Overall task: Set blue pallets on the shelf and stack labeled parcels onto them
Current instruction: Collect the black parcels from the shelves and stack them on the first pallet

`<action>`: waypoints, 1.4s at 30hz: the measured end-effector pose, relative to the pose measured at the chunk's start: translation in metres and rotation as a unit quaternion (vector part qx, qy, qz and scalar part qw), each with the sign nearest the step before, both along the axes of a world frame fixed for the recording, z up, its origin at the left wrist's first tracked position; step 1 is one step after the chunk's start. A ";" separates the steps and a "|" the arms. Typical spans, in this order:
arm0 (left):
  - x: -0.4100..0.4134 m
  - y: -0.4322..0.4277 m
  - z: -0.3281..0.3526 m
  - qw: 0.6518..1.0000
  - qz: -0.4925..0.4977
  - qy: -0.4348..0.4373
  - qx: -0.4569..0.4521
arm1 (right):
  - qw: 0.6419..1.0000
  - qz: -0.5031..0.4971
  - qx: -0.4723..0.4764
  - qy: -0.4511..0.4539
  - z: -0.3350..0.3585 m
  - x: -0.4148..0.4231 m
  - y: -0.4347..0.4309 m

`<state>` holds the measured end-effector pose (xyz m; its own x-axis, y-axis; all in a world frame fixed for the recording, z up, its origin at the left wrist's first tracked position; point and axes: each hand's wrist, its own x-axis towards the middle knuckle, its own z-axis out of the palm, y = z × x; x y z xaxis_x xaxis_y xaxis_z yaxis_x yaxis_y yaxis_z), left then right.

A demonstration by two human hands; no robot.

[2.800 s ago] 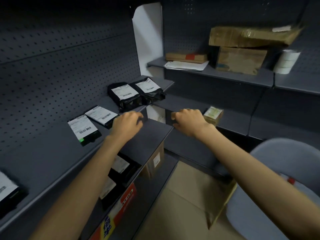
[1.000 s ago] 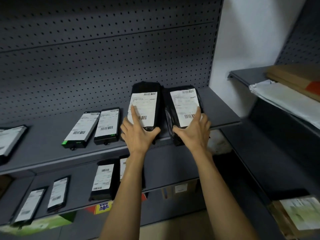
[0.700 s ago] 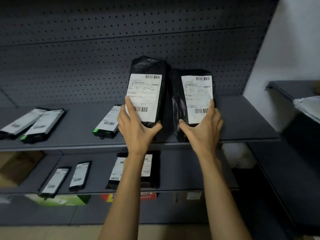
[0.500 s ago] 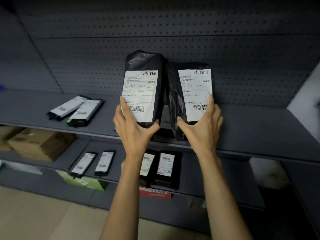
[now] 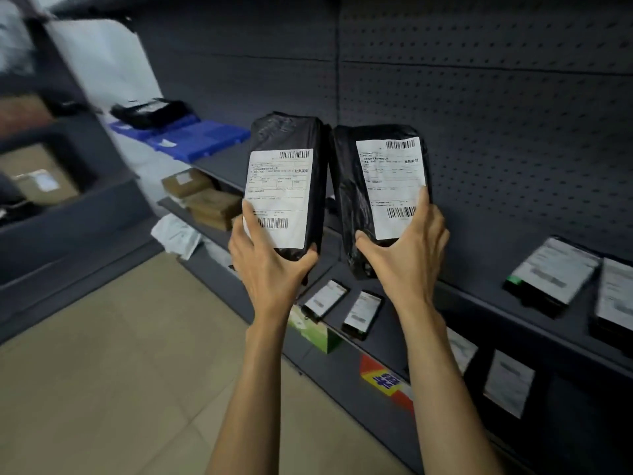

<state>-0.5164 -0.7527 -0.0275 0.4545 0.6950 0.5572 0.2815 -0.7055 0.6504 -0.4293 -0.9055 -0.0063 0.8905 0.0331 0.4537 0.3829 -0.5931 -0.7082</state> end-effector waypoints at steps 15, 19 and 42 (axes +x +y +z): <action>-0.127 0.243 -0.014 0.973 0.230 0.010 0.000 | 0.971 0.235 0.030 0.024 -0.024 -0.070 0.301; -0.136 0.289 -0.028 0.960 0.276 0.012 -0.044 | 0.960 0.276 0.016 0.037 -0.040 -0.070 0.362; 0.035 0.680 -0.017 0.945 0.320 -0.011 -0.063 | 0.921 0.384 0.028 0.058 -0.025 0.114 0.781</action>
